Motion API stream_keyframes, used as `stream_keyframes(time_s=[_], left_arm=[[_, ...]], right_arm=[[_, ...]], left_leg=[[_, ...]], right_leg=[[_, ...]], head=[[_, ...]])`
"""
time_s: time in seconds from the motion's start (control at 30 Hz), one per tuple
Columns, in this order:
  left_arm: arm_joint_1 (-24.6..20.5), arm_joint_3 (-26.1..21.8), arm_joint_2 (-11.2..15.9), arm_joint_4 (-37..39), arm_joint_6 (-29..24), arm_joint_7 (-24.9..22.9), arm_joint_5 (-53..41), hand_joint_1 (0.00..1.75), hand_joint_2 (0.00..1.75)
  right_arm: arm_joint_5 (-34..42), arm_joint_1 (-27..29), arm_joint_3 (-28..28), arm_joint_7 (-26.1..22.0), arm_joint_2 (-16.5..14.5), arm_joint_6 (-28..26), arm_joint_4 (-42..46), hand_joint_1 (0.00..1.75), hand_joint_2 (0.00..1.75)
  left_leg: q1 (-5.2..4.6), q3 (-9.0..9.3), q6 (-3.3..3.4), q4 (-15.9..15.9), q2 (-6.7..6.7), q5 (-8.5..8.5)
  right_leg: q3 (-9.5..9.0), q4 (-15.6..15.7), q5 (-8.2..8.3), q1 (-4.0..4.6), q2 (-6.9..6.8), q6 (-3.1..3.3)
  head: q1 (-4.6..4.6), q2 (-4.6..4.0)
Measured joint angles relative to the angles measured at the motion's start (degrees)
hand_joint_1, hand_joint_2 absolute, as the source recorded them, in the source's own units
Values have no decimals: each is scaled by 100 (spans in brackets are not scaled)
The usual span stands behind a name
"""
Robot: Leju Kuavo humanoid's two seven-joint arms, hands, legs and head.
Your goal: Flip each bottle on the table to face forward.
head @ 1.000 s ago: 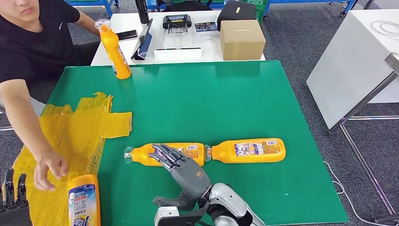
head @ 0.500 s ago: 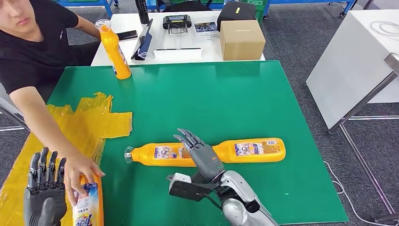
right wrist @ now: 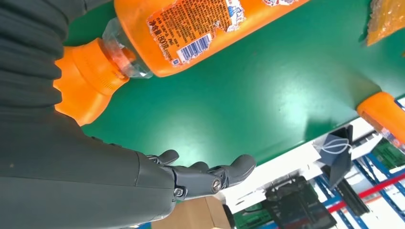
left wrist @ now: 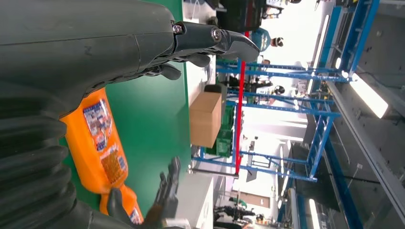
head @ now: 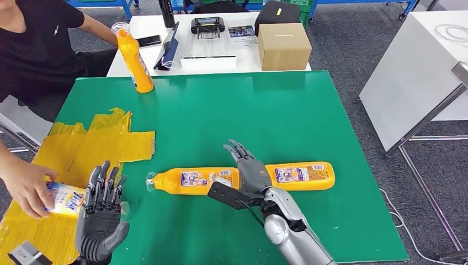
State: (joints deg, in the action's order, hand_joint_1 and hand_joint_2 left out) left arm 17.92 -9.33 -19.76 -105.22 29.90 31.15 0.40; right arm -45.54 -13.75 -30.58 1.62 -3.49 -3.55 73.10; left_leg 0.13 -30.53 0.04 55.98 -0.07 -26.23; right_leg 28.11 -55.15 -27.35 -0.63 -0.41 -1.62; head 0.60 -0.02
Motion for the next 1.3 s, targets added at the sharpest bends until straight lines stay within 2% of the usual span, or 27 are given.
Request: stream_keyframes(time_s=[0.3, 0.67, 1.03, 1.3], left_arm=[[-16, 323, 98, 11, -82, -76, 41, 0, 175], [-91, 493, 219, 95, -103, -109, 104, 0, 175], [-223, 676, 314, 221, -190, -142, 142, 0, 175], [-233, 744, 359, 252, -201, -145, 175, 0, 175]], right_arm=[[-32, -403, -37, 2, -261, 143, -695, 0, 175], [29, -890, -225, 3, -566, 281, -1497, 0, 175], [-19, -1401, -646, 136, -961, 413, -2674, 0, 175], [-48, -1563, -816, 198, -1085, 455, -3137, 0, 175]], left_leg=[[-1, -1, 0, 0, 1, 0], [0, -3, 0, 0, 2, 1], [0, -3, 0, 0, 2, 2], [-1, -5, 0, 0, 2, 2]], right_leg=[[0, 0, 0, 0, 0, 0], [2, -1, 0, 0, 0, 0], [3, -2, 0, 0, 1, 0], [5, -2, 0, -1, 2, 0]], head=[[0, 0], [-1, 0], [-1, 0], [-1, 0]])
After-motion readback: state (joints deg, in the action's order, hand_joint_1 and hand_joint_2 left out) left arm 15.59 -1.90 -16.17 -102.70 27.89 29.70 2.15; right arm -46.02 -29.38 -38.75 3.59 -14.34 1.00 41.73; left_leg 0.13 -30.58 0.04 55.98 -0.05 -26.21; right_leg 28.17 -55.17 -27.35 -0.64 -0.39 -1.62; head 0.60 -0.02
